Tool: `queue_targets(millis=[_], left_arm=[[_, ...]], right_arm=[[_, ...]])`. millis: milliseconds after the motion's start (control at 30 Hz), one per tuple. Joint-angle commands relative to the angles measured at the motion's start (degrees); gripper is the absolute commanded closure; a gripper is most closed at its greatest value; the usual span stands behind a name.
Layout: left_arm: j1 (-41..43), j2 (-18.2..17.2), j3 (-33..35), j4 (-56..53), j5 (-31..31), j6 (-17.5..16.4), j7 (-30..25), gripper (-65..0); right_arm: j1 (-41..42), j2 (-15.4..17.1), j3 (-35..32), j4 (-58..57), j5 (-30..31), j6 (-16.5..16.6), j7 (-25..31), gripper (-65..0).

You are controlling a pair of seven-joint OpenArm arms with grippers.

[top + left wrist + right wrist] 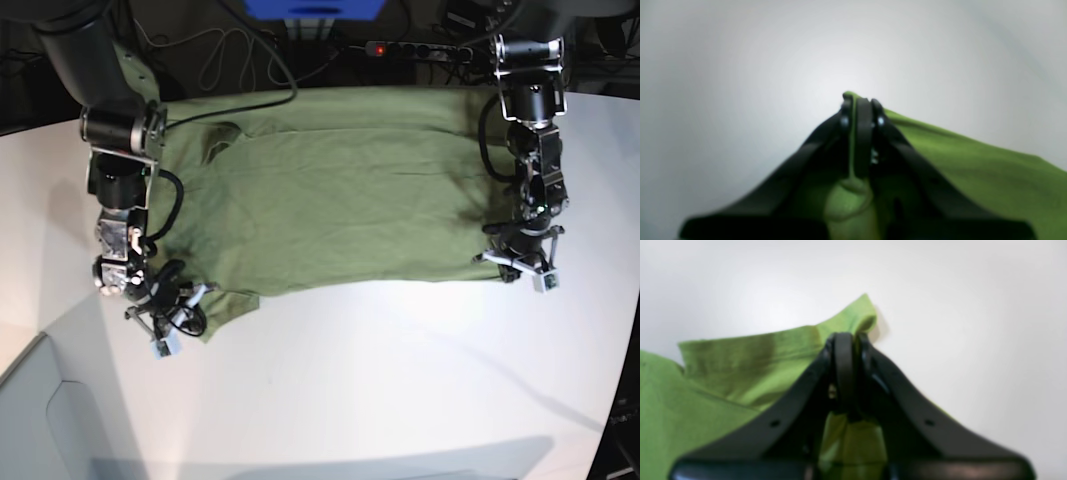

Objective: Fold the T-shirt properly
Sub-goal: 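Lift the hem and fold it toward the collar edge with both grippers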

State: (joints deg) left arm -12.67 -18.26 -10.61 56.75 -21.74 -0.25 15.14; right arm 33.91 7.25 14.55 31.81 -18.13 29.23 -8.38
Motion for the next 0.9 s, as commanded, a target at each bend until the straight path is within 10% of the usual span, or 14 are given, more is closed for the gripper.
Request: queue_targets(millis=[0,867], left_arm=[[0.1,-0.6,0.0,0.4,0.1,0.4,2.5,0.0],[10.0,-0.6,-2.4,23.6,-0.2,0.5,2.9,0.0]], right_arm=[[1.1,0.4,0.0,2.0,-0.9,0.1,-1.2,-0.1],[-21.3,0.0,0.5,46.3,-0.6,0.1,-5.8,-0.1]])
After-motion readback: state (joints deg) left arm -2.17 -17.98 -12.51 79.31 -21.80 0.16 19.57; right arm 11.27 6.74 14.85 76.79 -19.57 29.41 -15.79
